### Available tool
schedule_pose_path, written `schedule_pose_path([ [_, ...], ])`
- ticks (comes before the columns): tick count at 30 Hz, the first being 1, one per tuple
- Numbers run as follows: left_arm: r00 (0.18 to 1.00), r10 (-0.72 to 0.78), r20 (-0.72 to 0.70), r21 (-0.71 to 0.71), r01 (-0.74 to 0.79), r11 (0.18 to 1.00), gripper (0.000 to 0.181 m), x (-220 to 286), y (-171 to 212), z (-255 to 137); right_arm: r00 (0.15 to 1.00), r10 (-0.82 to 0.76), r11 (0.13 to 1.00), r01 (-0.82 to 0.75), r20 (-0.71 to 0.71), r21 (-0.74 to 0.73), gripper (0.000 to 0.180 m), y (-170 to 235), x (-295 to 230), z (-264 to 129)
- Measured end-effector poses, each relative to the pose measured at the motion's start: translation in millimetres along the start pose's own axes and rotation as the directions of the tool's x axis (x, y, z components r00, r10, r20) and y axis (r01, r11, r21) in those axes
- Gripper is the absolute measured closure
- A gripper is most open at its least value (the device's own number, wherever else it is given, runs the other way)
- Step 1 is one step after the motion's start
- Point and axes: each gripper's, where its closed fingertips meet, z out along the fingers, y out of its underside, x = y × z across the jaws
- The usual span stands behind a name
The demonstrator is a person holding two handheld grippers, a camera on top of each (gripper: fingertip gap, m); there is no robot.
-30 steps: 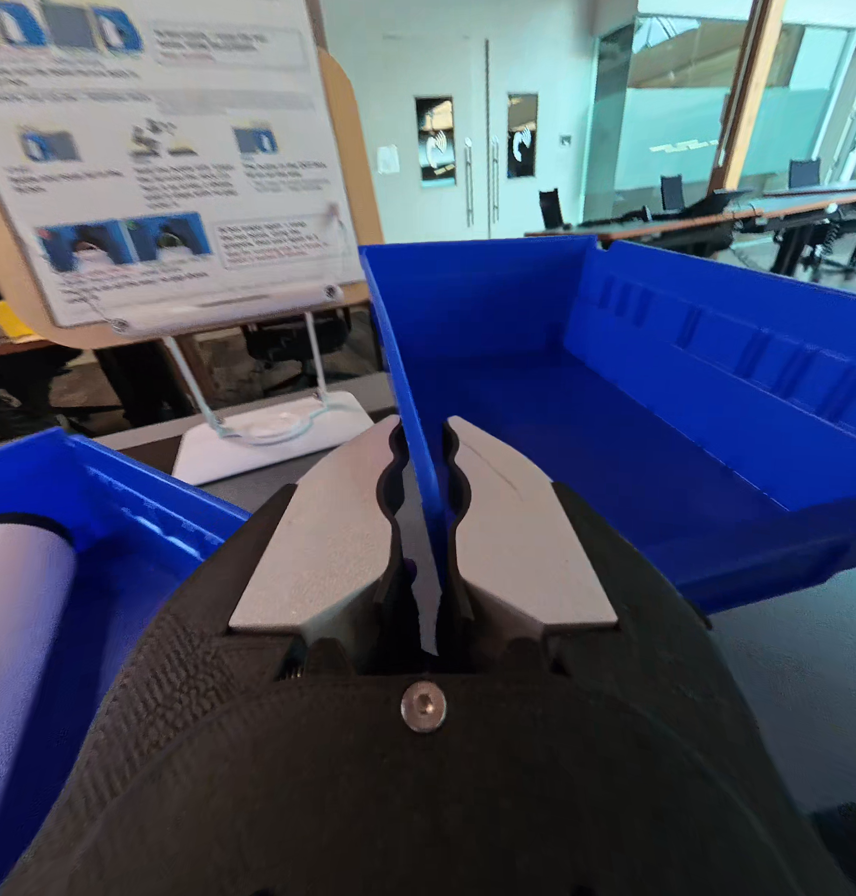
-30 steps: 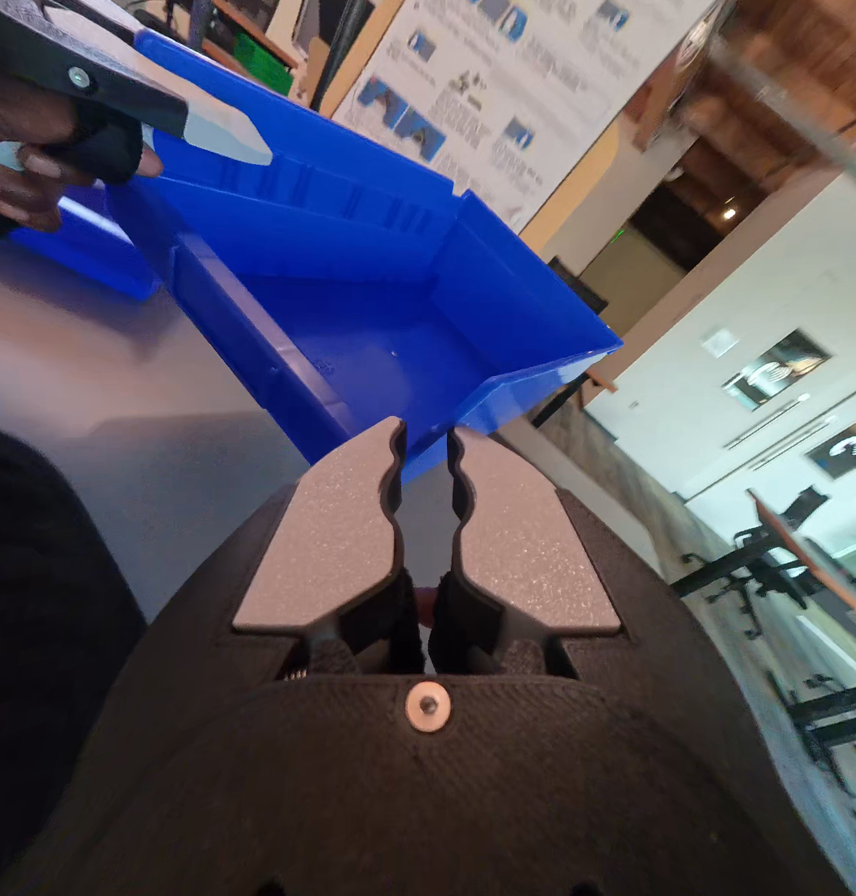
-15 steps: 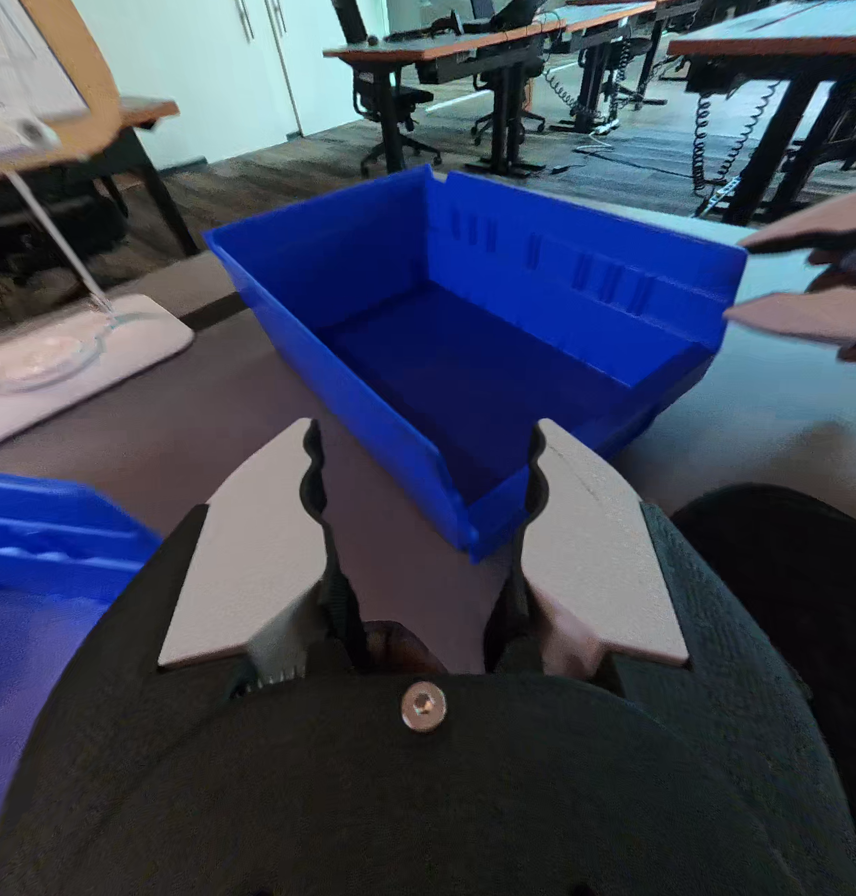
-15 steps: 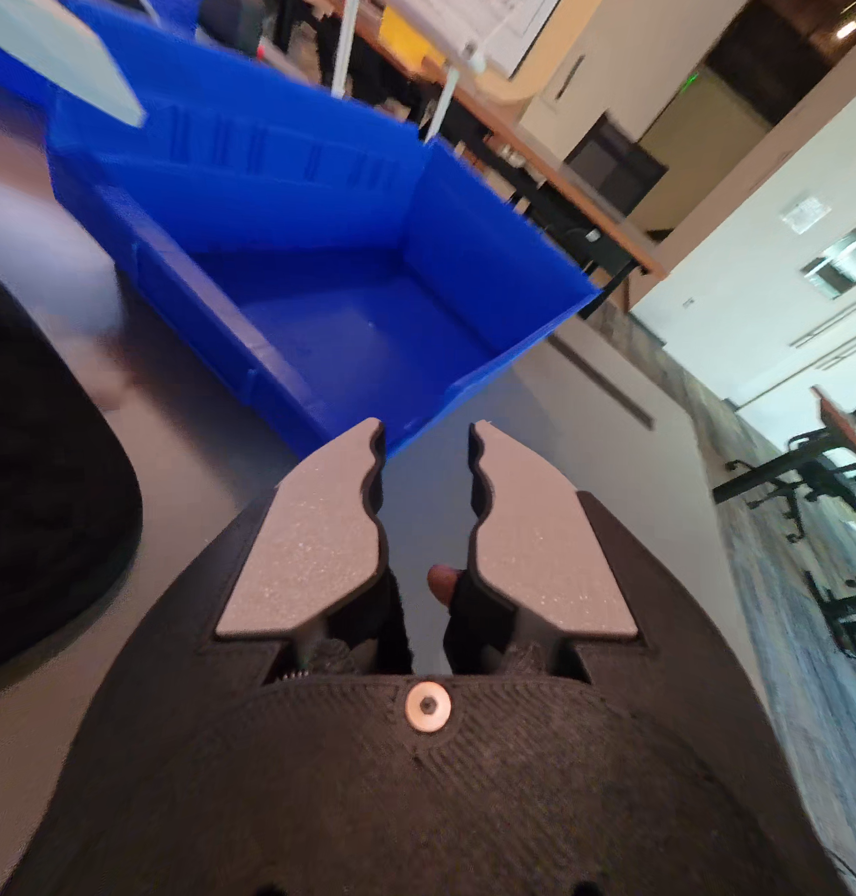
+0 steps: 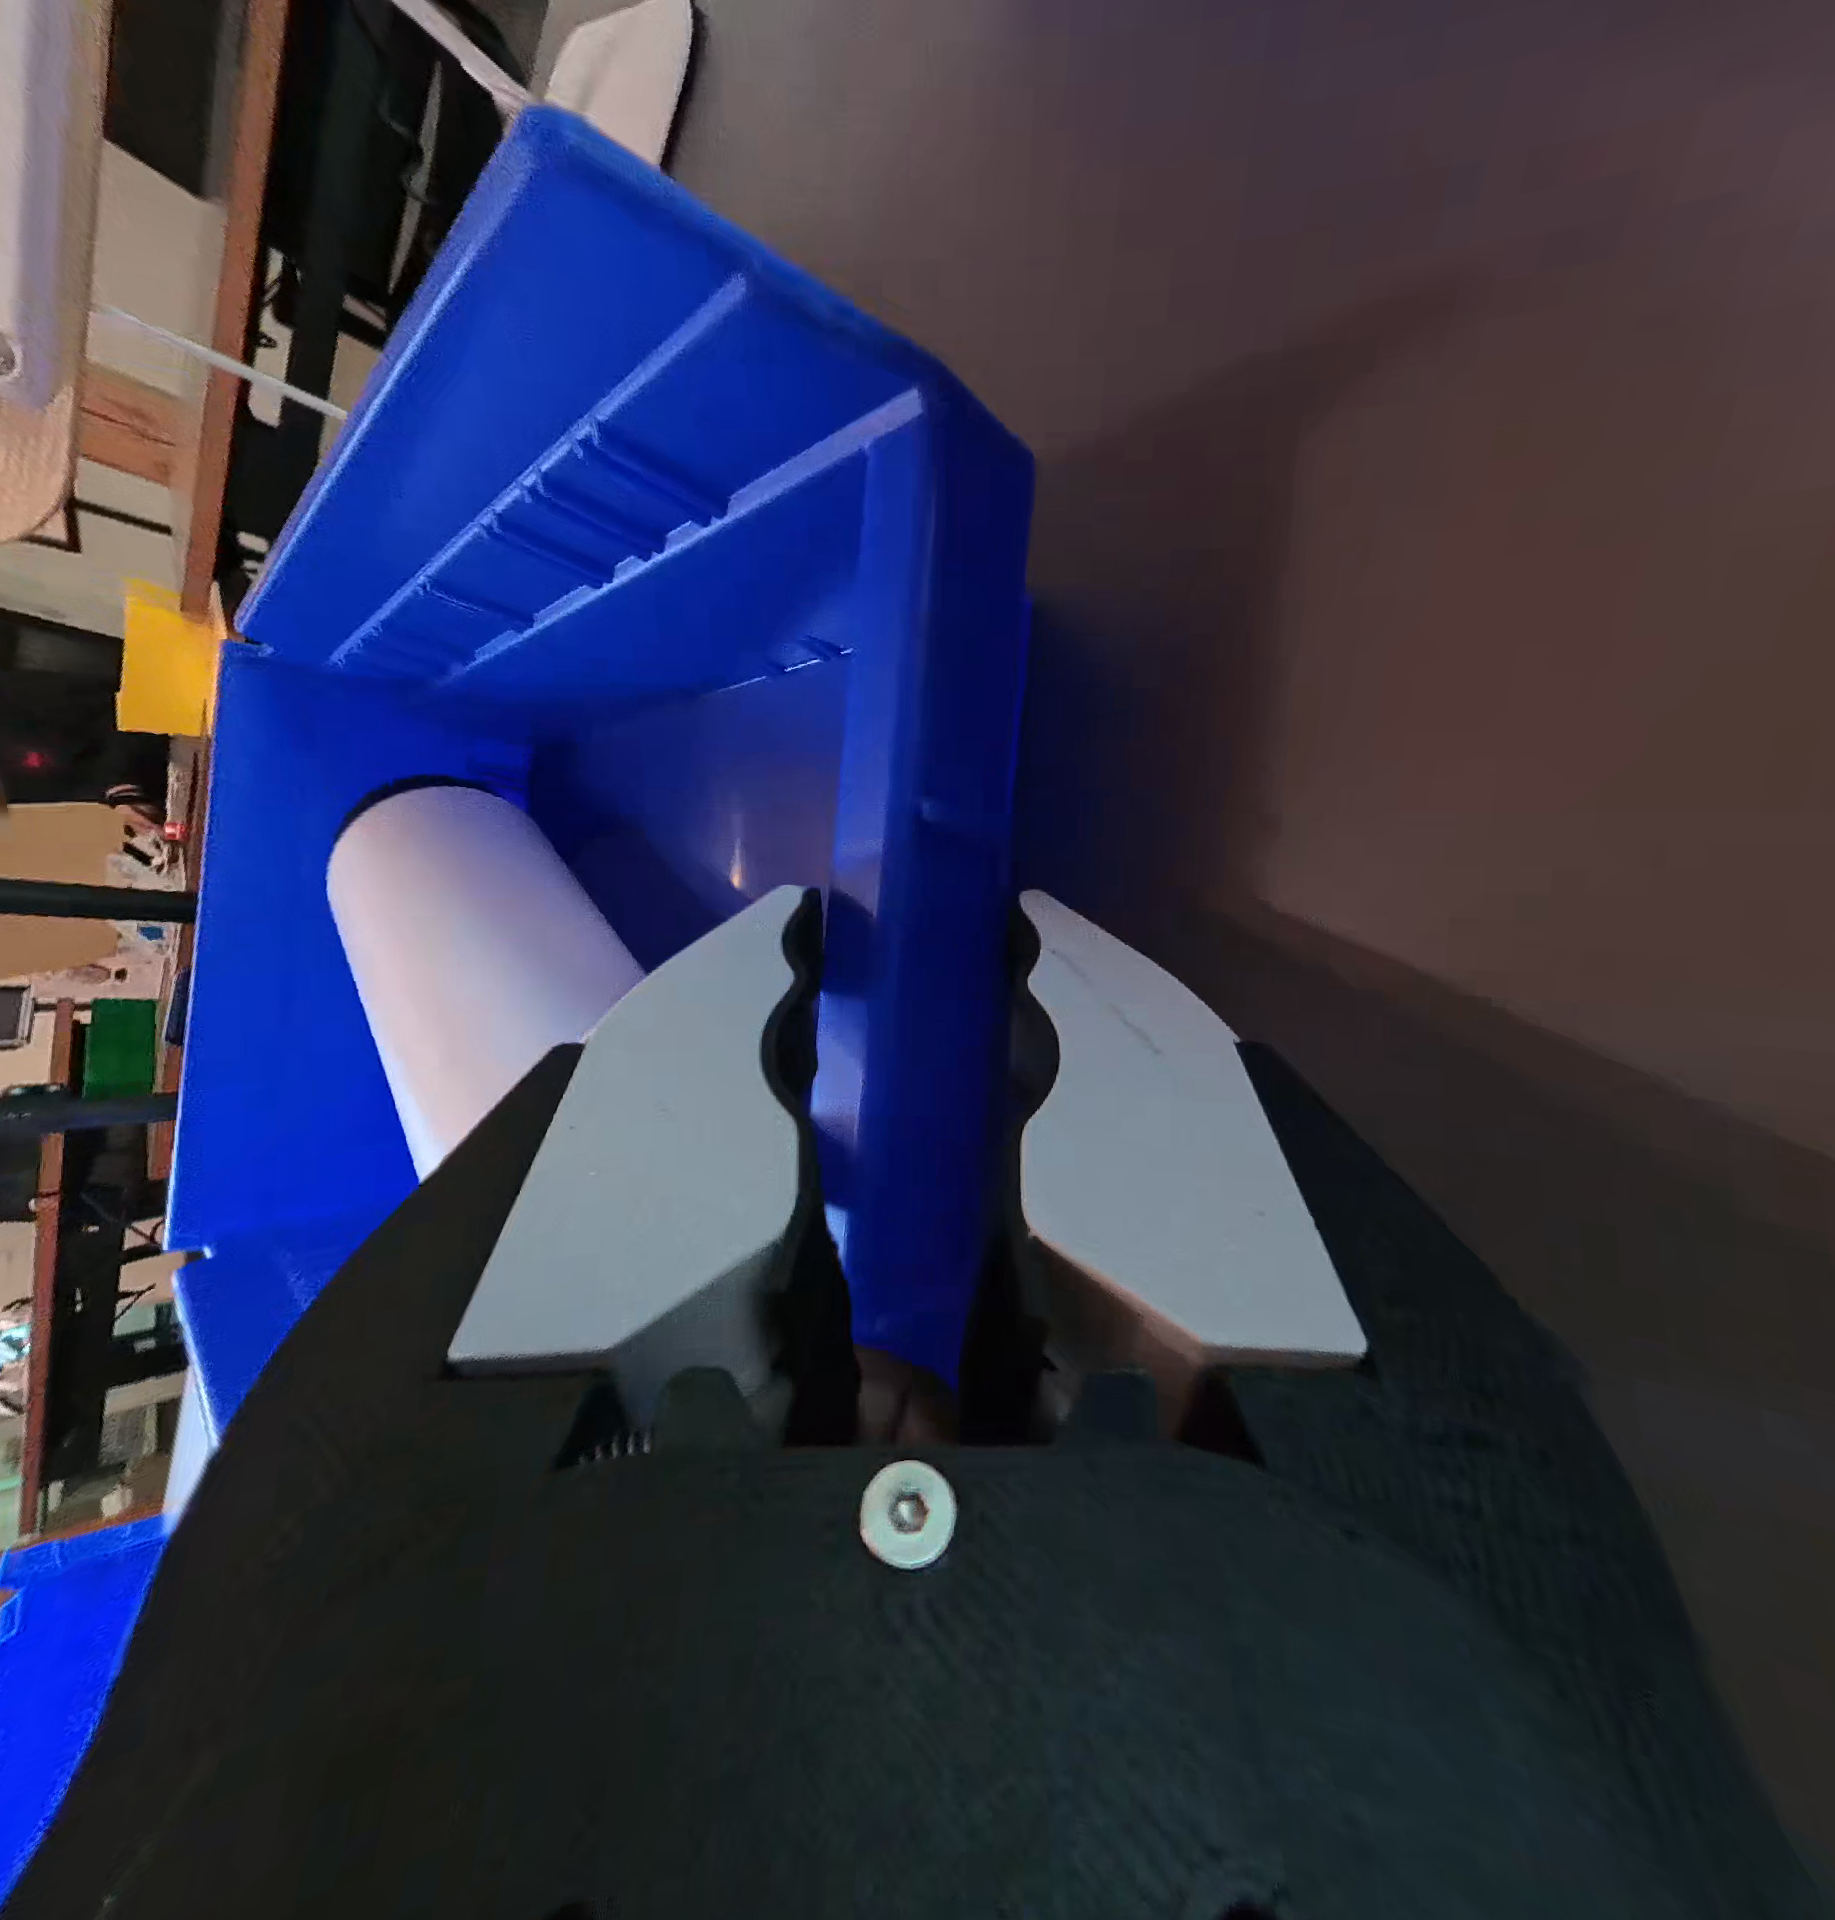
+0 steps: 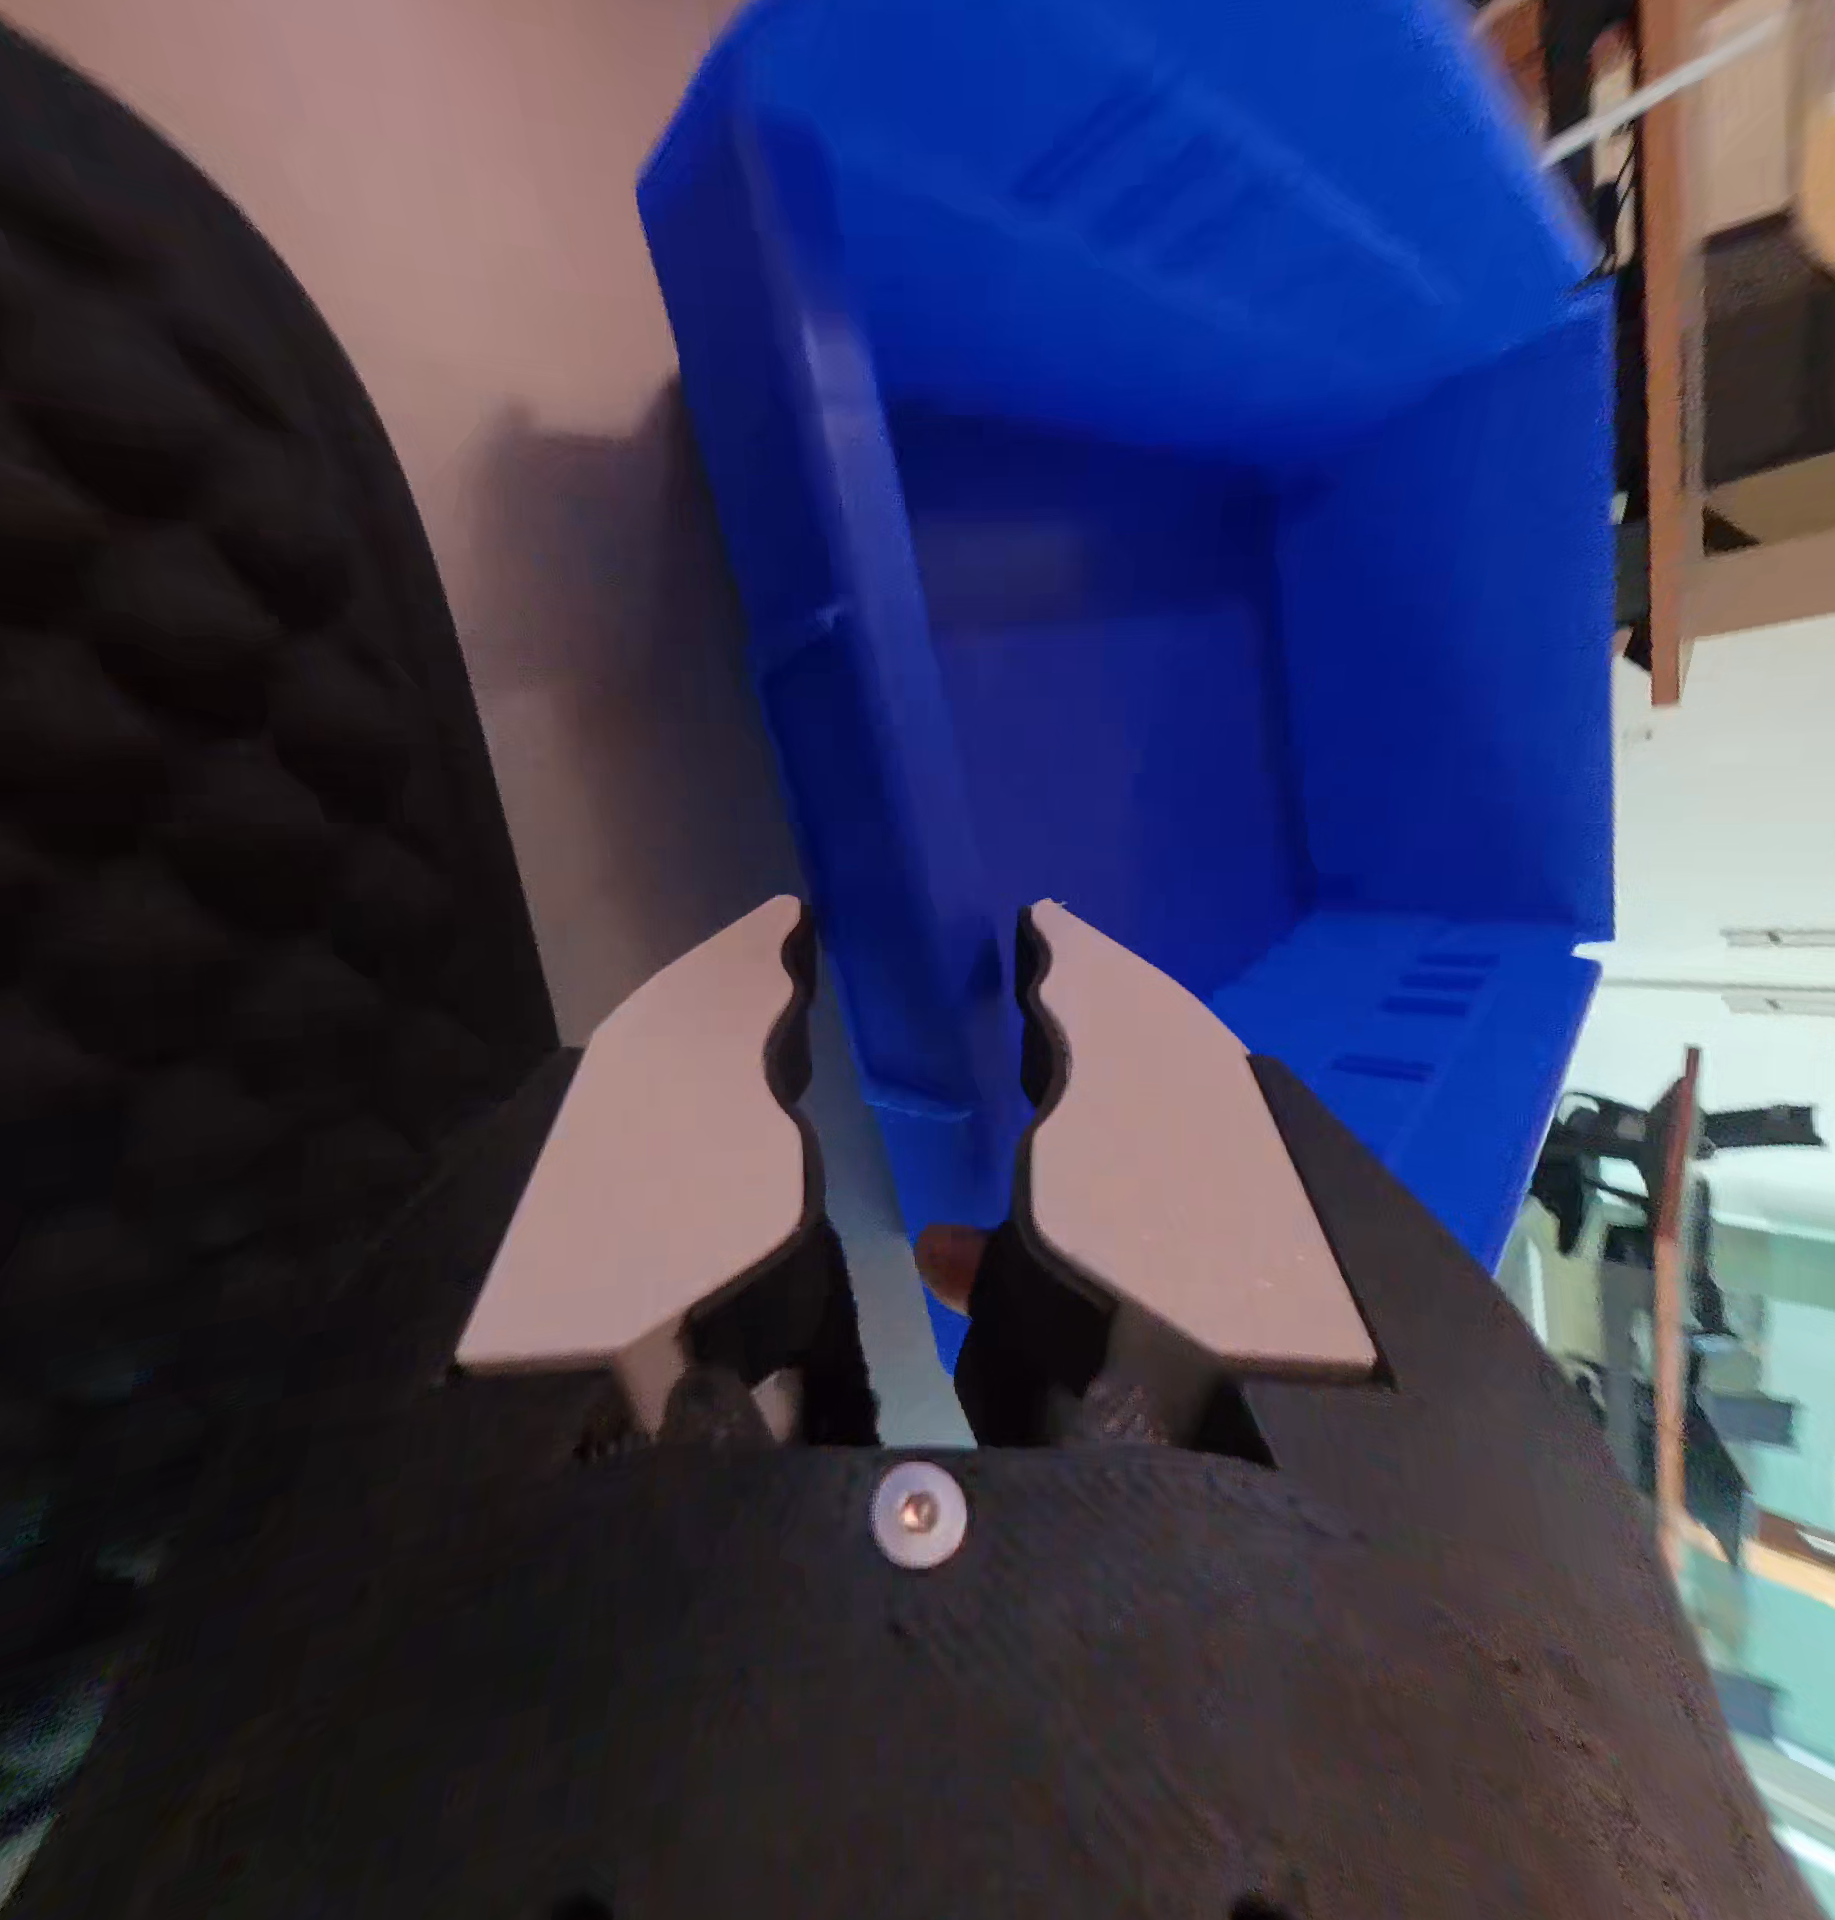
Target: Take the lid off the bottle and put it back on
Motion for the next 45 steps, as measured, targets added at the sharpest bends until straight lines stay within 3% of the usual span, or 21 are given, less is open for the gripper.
schedule_pose_path([
  [6,0.997,-0.019,-0.08,0.043,0.022,0.999,0.145,-5.9,41.3,-22.6,1.0,0.026,0.996,-0.027,-0.005,-0.088,0.142,20.4,0.8,5.2],
  [11,0.985,-0.02,-0.174,0.112,0.04,0.993,0.142,-15.4,95.7,-49.8,0.998,0.068,0.99,-0.068,-0.003,-0.122,0.141,38.6,2.2,-3.5],
  [15,0.965,-0.072,-0.251,0.085,0.096,0.992,0.138,-22.6,142.9,-73.7,0.997,0.071,0.992,-0.072,-0.02,-0.107,0.141,50.4,3.9,-9.4],
  [23,0.955,-0.135,-0.263,0.069,0.159,0.985,0.133,-34.6,191.0,-95.8,0.994,0.104,0.99,-0.107,-0.045,-0.092,0.139,74.2,7.2,-21.0],
  [34,0.984,0.002,-0.178,0.091,0.014,0.996,0.135,-59.8,261.2,-111.8,0.987,0.127,0.981,-0.14,-0.101,-0.134,0.137,105.2,13.1,-33.0],
  [38,0.979,-0.086,-0.185,0.08,0.102,0.992,0.125,-55.6,261.7,-122.1,0.984,0.138,0.977,-0.154,-0.109,-0.149,0.133,109.5,13.7,-35.1],
  [41,0.944,-0.21,-0.255,0.125,0.247,0.961,0.113,-54.9,238.8,-139.8,0.973,0.218,0.967,-0.225,-0.069,-0.119,0.124,105.4,9.7,-39.0],
  [45,0.893,-0.423,-0.153,0.235,0.449,0.862,0.099,-114.4,193.8,-158.5,0.944,0.324,0.945,-0.319,-0.068,0.068,0.119,80.3,22.3,-60.7],
])
